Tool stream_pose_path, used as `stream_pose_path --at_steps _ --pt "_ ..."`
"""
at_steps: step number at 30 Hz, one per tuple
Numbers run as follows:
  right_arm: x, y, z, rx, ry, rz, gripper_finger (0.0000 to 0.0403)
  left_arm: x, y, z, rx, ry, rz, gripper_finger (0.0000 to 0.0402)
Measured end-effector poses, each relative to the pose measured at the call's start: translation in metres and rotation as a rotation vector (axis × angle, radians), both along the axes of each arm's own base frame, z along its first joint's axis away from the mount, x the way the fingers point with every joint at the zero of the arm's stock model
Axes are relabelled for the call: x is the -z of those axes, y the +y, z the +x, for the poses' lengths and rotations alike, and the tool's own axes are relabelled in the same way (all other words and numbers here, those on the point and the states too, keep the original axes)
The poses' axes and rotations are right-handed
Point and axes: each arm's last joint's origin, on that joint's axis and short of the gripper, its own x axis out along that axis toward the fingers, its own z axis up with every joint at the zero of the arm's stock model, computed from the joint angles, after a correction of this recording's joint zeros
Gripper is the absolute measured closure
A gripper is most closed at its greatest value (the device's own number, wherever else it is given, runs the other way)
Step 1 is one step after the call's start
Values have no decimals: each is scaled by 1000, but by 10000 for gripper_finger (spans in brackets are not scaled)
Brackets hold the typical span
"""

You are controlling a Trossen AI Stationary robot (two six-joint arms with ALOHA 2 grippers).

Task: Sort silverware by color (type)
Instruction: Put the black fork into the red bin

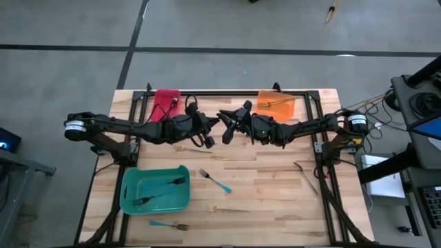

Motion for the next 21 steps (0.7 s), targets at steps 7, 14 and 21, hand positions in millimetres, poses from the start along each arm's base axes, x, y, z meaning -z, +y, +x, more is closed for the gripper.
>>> stream_pose_path --at_steps 7,14,21 --pt "-3 -6 -3 25 9 -6 279 -7 5 -9 -23 8 -26 401" --pt "-14 -17 -19 72 121 -17 245 -23 31 -32 -146 160 -85 401" --pt "-21 -34 -39 131 269 -54 249 -37 81 -69 -372 427 -172 401"
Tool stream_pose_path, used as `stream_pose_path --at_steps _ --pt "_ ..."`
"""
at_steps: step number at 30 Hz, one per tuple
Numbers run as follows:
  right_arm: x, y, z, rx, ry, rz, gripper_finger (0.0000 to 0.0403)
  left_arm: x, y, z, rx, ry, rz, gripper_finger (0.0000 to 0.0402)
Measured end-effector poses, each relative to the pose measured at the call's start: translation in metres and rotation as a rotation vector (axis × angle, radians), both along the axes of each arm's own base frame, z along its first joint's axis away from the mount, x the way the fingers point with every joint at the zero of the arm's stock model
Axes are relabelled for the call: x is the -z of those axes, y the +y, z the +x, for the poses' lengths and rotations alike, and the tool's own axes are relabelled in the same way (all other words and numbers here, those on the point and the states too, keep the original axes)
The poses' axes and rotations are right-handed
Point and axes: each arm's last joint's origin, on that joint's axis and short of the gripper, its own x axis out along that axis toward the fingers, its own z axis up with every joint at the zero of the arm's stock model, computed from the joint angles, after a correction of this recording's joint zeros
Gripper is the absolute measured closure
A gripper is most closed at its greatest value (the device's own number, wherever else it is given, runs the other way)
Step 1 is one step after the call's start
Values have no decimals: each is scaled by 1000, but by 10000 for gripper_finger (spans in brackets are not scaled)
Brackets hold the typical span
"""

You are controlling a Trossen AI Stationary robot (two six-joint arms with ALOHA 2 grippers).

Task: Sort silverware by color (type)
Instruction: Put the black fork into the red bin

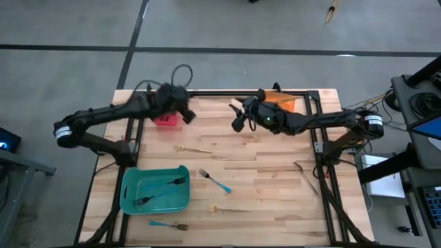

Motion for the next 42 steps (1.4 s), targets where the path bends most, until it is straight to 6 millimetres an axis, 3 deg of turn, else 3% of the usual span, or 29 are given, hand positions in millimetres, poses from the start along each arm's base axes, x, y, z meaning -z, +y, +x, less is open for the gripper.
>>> stream_pose_path --at_steps 5,9,16,21,25,35,42 --pt "-1 -14 -10 42 70 -22 260 7 43 -41 -228 98 -139 401" --pt "4 -26 -15 76 144 -25 267 10 74 -74 -330 20 -258 401" --pt "15 -44 -26 132 273 7 270 12 94 -108 -509 -42 -354 402" --pt "19 -53 -32 164 315 24 270 13 94 -108 -500 -31 -417 402" --pt "19 -58 -34 180 316 27 269 17 105 -98 -446 -48 -493 402" --pt "19 -58 -34 176 322 23 273 14 137 -79 -372 155 -614 402" --pt "19 -58 -34 174 327 19 273 29 144 -75 -371 246 -705 401"
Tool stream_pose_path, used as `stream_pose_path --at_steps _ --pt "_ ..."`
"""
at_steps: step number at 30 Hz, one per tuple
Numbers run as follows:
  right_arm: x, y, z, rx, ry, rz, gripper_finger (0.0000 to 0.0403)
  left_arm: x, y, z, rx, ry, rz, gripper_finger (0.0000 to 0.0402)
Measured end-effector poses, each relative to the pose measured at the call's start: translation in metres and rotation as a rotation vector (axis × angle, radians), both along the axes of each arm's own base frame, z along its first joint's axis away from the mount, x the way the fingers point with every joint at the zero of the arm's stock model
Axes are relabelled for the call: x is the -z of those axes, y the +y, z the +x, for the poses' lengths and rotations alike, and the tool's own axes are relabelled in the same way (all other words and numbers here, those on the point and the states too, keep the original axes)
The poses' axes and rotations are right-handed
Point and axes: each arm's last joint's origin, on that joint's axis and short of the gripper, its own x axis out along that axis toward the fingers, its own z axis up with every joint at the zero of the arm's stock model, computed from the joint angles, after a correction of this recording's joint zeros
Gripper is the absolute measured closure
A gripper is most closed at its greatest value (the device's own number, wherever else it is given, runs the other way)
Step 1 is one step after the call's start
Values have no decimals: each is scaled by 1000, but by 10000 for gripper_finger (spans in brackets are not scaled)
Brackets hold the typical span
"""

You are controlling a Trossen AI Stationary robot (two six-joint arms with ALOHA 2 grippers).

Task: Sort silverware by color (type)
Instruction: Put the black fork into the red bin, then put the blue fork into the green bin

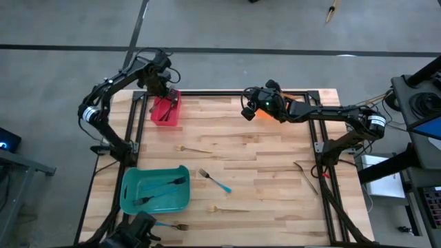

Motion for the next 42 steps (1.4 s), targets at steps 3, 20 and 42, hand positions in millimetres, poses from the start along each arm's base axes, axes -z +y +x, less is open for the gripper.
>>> stream_pose_path --at_steps 3,20,42 --pt "0 0 0 0 1 -1 273 9 1 0 -6 19 -33 401" --pt "0 0 0 -1 2 -2 273 52 15 9 -35 85 -128 401" --pt "1 0 0 -3 10 -2 273 41 3 20 24 59 -71 369"
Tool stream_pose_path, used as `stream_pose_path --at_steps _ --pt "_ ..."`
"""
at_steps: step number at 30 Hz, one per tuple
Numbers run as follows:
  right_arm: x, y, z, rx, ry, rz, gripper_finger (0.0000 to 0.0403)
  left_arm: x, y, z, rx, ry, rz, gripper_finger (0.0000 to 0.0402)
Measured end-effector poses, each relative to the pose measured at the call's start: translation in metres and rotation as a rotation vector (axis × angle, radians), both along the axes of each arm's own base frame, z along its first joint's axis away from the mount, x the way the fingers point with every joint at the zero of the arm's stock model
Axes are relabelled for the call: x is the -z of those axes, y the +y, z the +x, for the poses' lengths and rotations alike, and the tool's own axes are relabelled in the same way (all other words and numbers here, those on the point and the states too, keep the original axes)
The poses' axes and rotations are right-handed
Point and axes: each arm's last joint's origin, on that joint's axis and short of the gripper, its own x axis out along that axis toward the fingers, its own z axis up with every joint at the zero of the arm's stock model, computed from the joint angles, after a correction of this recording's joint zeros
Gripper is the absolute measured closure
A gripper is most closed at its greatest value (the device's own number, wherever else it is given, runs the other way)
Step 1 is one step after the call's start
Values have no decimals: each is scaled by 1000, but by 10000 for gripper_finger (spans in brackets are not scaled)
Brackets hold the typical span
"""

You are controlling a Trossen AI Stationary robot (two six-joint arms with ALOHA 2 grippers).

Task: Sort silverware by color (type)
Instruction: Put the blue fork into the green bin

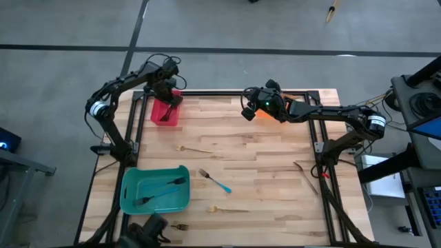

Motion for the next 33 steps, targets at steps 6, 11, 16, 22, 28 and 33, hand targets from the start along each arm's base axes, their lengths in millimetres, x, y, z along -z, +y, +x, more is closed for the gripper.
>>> stream_pose_path --at_steps 6,11,16,22,28,33 --pt "3 2 0 -13 -25 74 273 -27 -49 32 173 -183 188 369" --pt "8 6 1 -89 -103 261 273 -46 -103 47 347 -400 375 368" --pt "11 23 7 -225 -192 504 273 -57 -149 49 545 -617 555 368" --pt "11 61 18 -396 -252 824 273 -56 -187 37 757 -762 701 368" --pt "2 101 25 -375 -164 1064 273 -50 -199 23 779 -813 736 368" --pt "-9 122 28 -297 -4 1130 273 -46 -200 18 778 -812 737 368"
